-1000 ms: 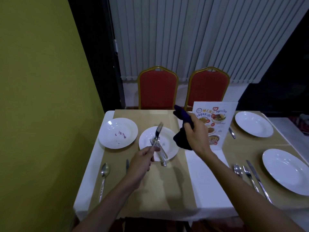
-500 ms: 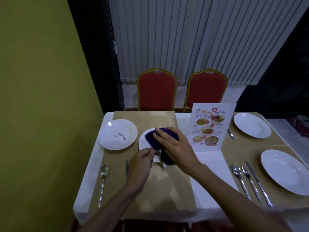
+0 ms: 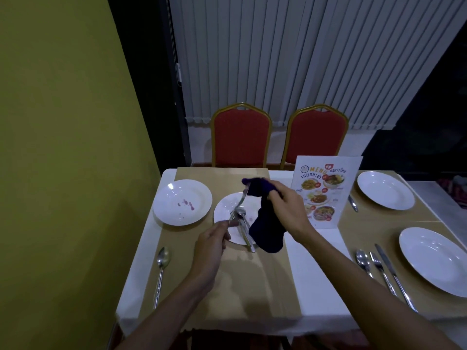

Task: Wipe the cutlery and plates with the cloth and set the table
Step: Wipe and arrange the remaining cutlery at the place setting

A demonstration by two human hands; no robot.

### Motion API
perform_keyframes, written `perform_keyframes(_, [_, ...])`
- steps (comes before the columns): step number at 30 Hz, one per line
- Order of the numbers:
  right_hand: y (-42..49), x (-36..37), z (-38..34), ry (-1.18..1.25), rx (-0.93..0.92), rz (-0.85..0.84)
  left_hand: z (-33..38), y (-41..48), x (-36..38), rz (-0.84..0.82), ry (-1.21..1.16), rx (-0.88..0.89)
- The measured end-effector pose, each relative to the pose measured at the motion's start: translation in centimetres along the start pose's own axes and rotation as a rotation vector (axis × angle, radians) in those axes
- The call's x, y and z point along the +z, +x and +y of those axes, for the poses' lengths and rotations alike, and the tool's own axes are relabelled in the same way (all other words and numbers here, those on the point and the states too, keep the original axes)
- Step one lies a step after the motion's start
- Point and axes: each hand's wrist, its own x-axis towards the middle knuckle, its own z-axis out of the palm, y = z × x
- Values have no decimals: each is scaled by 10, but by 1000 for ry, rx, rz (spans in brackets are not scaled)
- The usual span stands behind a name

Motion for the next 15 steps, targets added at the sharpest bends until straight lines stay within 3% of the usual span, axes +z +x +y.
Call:
perform_keyframes(3, [-7,8,-10,257,204,-157,1,10,4,12,84,35])
perform_keyframes(6, [-15,27,-13,346,243,-336,1,19,7,-7,162,52])
perform_keyframes(11, [-15,40,-8,279,280,-235,-5,30,-6,26,64,-4])
perform_keyframes(13, [-16,41,-5,182,254,-229,1,40,-12,125,19,64])
perform_keyframes(15, [-19,45,-6,117,209,-250,13,50,-14,106,38,96])
